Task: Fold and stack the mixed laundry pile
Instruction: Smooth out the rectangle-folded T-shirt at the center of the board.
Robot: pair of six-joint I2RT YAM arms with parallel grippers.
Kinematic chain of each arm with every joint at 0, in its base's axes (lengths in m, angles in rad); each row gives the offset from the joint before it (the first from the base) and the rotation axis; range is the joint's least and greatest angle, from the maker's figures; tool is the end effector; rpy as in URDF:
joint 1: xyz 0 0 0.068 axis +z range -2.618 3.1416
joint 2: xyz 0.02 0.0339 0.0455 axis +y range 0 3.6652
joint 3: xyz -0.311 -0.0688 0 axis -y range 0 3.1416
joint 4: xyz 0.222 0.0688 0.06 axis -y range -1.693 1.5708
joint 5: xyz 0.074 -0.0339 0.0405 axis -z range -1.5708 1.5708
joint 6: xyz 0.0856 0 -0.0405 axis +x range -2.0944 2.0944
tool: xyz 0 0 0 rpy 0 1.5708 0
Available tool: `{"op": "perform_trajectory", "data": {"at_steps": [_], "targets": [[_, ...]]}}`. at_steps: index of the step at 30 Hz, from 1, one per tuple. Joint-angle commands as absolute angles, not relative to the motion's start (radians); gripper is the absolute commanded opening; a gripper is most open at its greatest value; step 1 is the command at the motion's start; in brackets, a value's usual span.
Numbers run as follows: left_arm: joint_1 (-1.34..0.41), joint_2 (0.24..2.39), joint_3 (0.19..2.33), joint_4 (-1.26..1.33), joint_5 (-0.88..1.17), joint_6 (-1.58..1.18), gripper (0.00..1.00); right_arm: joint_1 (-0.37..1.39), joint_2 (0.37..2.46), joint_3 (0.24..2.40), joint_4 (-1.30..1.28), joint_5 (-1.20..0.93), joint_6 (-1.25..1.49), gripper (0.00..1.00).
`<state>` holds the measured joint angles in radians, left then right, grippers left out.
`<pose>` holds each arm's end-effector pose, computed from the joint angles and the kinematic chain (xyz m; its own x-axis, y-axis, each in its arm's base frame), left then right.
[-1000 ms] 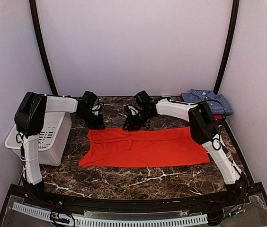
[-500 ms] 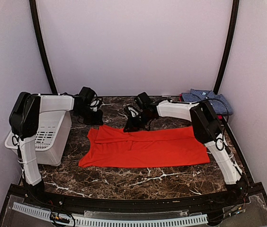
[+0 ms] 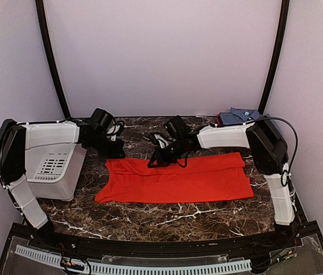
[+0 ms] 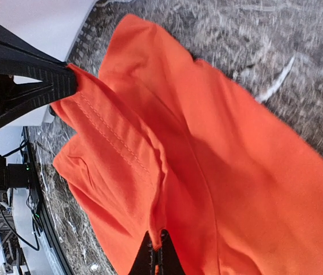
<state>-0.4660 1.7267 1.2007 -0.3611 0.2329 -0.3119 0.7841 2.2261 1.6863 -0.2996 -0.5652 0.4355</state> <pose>0.3393 -0.1928 0.2392 -0.8333 0.0849 -0.5463 0.3275 0.8719 -0.3641 0.3418 0.4057 0.1886 -0.8362 -0.3309 -0.4374 -0.5480 0.5348 0.6432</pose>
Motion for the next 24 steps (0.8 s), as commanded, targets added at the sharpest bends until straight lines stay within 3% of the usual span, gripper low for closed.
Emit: {"op": "perform_trajectory", "data": {"at_steps": [1,7,24], "targets": [[-0.523,1.653,1.147,-0.396,0.187,-0.335,0.00,0.828,2.167,1.571,-0.210,-0.570,0.468,0.00],[-0.578,1.604,1.086,-0.475,0.112,-0.375,0.00,0.859,2.122,1.473,-0.179,-0.552,0.480,0.00],[-0.615,1.508,0.948,-0.550,0.158,-0.442,0.01,0.865,2.092,1.426,-0.240,-0.523,0.409,0.00]]}}
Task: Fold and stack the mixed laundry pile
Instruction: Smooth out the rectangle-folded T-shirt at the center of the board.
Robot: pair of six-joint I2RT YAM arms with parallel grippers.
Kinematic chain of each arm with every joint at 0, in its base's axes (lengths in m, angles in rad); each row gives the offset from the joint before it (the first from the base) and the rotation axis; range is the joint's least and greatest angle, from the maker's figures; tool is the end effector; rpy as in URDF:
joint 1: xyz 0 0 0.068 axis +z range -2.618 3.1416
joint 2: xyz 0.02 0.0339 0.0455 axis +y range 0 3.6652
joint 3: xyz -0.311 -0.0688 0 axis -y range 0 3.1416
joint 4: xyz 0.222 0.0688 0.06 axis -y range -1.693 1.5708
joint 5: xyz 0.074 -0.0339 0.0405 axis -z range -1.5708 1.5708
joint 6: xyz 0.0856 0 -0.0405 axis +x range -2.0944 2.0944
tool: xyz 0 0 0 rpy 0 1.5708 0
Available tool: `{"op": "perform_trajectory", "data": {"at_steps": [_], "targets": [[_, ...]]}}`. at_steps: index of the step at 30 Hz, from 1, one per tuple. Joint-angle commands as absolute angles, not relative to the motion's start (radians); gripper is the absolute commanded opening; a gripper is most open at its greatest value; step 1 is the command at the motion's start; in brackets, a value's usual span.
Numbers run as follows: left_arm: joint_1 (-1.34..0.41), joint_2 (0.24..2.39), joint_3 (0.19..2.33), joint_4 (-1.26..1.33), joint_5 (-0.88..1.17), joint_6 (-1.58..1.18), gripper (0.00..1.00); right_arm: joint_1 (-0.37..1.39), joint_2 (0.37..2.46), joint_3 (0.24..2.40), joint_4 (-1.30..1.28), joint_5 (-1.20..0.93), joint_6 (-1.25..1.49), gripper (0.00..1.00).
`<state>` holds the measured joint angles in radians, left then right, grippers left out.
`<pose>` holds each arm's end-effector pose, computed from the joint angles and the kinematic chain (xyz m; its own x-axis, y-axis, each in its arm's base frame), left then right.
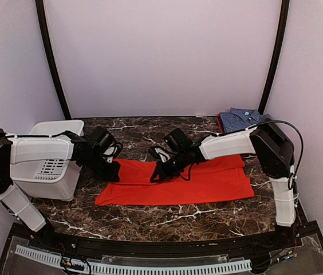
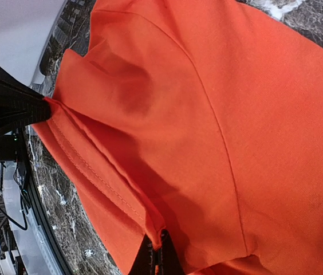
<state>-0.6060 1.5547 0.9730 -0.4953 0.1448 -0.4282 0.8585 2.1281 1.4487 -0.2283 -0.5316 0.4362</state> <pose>0.2467 -0.1860 0.2129 -0.9158 0.1347 -0.3784 0.2634 0.9127 -0.3124 0.2847 0.3961 0.1682 -0.8287 -0.4024 -0.3891 -0.5585 0.5486 0.6222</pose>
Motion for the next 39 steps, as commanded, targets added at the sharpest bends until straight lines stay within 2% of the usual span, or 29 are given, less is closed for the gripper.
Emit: {"op": "perform_trajectory", "data": {"at_steps": [1,7,10,12,17,21,29,39], "targets": [[-0.616,1.506,0.939,-0.553,0.163,-0.443,0.01,0.865,2.091,1.421,-0.241,-0.526,0.407,0.00],[-0.625,1.517,0.909,-0.560,0.206,-0.436,0.02,0.865,2.095,1.407,-0.255,-0.558,0.386,0.01],[-0.627,1.524,0.915,-0.574,0.226,-0.421,0.14,0.867,2.070,1.393,-0.273,-0.565,0.370,0.19],[-0.627,1.513,0.927,-0.569,0.250,-0.406,0.21,0.865,2.027,1.370,-0.285,-0.560,0.360,0.27],[-0.629,1.456,0.987,-0.468,0.338,-0.368,0.33,0.827,1.859,1.295,-0.308,-0.530,0.345,0.37],[-0.637,1.534,1.110,-0.374,0.350,-0.339,0.36,0.700,1.746,1.198,-0.326,-0.466,0.354,0.37],[-0.682,1.898,1.467,-0.329,0.346,-0.286,0.35,0.452,1.702,1.131,-0.424,-0.301,0.316,0.32],[-0.744,2.165,1.697,-0.351,0.381,-0.257,0.35,0.371,1.791,1.129,-0.503,-0.131,0.295,0.27]]}}
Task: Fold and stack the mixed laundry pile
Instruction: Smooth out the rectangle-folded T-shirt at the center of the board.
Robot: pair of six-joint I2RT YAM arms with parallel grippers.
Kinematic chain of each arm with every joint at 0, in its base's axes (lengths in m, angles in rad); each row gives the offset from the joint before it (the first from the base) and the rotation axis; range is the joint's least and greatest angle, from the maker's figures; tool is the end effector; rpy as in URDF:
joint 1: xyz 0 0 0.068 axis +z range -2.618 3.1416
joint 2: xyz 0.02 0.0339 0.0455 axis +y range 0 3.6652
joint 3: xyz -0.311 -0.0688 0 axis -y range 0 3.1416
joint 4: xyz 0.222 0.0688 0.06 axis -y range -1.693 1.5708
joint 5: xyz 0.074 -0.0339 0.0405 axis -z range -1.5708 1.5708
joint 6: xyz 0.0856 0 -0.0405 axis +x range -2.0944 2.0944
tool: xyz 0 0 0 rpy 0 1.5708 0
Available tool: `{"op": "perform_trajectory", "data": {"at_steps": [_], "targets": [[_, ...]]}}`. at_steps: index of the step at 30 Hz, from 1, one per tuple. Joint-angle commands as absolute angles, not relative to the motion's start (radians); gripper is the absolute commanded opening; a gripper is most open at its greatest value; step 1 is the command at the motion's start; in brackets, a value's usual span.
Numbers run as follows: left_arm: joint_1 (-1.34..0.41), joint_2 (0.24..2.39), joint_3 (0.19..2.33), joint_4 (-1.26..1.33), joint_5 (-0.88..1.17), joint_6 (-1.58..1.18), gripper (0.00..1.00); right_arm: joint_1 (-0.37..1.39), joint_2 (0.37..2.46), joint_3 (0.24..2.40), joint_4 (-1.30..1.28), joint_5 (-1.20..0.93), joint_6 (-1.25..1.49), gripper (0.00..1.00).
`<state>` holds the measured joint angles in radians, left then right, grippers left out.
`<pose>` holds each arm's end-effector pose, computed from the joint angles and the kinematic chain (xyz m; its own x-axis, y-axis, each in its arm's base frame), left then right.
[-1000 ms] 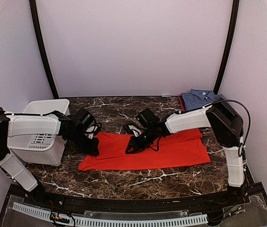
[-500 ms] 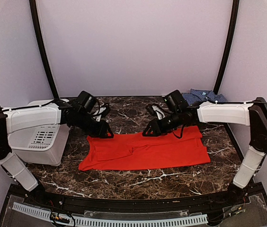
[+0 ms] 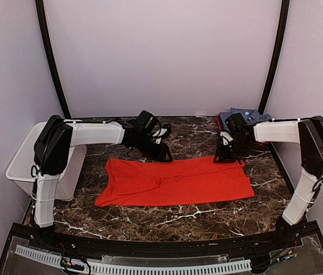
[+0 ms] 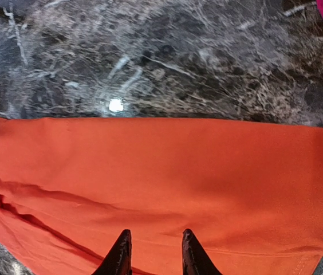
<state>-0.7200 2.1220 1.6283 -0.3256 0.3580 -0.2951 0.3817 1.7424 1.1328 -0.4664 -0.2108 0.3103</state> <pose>0.3652 -0.3602 0.2134 -0.7575 0.3021 -0.5788 0.6032 0.6629 -0.4435 0.3315 0.1523 0.2032 -0.9171 -0.0464 -0.3959 -0.1853 0.9290 0.3203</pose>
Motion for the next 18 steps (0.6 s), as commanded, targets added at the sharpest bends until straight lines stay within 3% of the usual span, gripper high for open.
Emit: {"op": "perform_trajectory", "data": {"at_steps": [1,18], "targets": [[-0.754,2.176,1.705,-0.357,0.380,-0.252,0.35,0.370,1.799,1.126,-0.510,-0.123,0.296,0.27],[-0.869,2.179,1.659,-0.482,0.270,-0.090,0.31,0.366,1.656,1.000,-0.614,-0.116,0.333,0.22]]}}
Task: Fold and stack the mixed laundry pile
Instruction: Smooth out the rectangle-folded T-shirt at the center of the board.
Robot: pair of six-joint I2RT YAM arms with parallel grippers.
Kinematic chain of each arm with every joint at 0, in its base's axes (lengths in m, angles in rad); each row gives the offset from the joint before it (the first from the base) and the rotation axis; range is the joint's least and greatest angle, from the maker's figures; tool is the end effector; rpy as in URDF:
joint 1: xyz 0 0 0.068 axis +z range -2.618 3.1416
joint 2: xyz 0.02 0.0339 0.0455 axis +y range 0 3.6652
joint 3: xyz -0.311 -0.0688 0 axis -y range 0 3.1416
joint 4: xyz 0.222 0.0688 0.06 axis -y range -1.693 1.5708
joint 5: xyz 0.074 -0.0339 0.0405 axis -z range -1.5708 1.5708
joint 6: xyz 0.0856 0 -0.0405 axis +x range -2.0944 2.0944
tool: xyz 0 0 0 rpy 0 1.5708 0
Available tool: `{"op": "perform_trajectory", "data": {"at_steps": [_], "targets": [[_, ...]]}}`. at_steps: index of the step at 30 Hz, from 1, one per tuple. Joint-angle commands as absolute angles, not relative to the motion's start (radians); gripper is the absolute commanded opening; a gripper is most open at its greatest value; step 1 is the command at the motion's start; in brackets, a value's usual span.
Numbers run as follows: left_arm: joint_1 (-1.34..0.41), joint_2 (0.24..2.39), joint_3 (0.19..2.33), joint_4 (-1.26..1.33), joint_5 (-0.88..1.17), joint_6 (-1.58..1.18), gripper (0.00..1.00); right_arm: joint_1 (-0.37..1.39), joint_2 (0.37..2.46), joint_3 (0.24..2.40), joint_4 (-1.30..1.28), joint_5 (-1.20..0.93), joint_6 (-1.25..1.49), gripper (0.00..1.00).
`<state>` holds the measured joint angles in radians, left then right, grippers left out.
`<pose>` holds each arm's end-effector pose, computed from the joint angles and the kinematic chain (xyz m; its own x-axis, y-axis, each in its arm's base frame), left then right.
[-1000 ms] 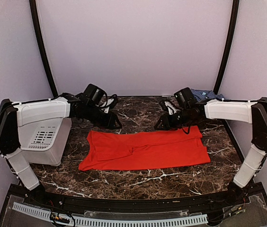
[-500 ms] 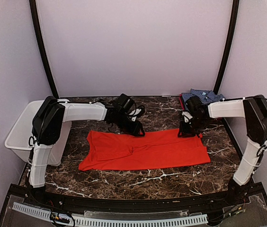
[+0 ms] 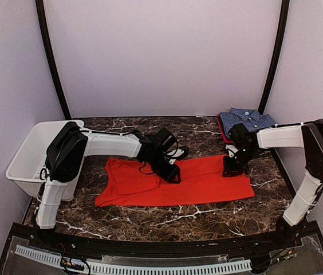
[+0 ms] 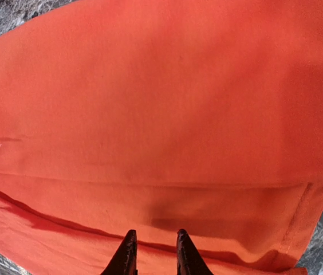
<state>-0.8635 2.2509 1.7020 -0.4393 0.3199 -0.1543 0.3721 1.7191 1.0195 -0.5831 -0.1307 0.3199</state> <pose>0.3185 -0.4140 0.1610 -0.6643 0.5526 -0.5033 0.7407 0.5771 -0.3440 0.2937 0.1266 0.1717 -0.9721 -0.0447 -0.2304 -0.0941 0.9736 0.2080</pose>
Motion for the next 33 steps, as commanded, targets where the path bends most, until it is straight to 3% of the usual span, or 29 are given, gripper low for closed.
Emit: {"op": "perform_trajectory", "data": {"at_steps": [1,7,16,25,33], "targets": [[-0.874,2.164,1.650,-0.490,0.248,-0.064,0.31,0.365,1.649,1.002,-0.611,-0.119,0.328,0.22],[-0.871,2.040,1.567,-0.475,0.162,-0.027,0.31,0.364,1.645,1.082,-0.548,-0.158,0.307,0.24],[-0.652,1.816,1.342,-0.349,0.128,-0.302,0.33,0.363,1.792,1.187,-0.472,-0.245,0.233,0.24],[-0.542,1.800,1.227,-0.420,-0.128,-0.514,0.33,0.363,1.886,1.169,-0.466,-0.181,0.219,0.24],[-0.486,1.805,1.224,-0.475,-0.255,-0.602,0.33,0.362,1.829,1.158,-0.486,-0.145,0.216,0.23]]}}
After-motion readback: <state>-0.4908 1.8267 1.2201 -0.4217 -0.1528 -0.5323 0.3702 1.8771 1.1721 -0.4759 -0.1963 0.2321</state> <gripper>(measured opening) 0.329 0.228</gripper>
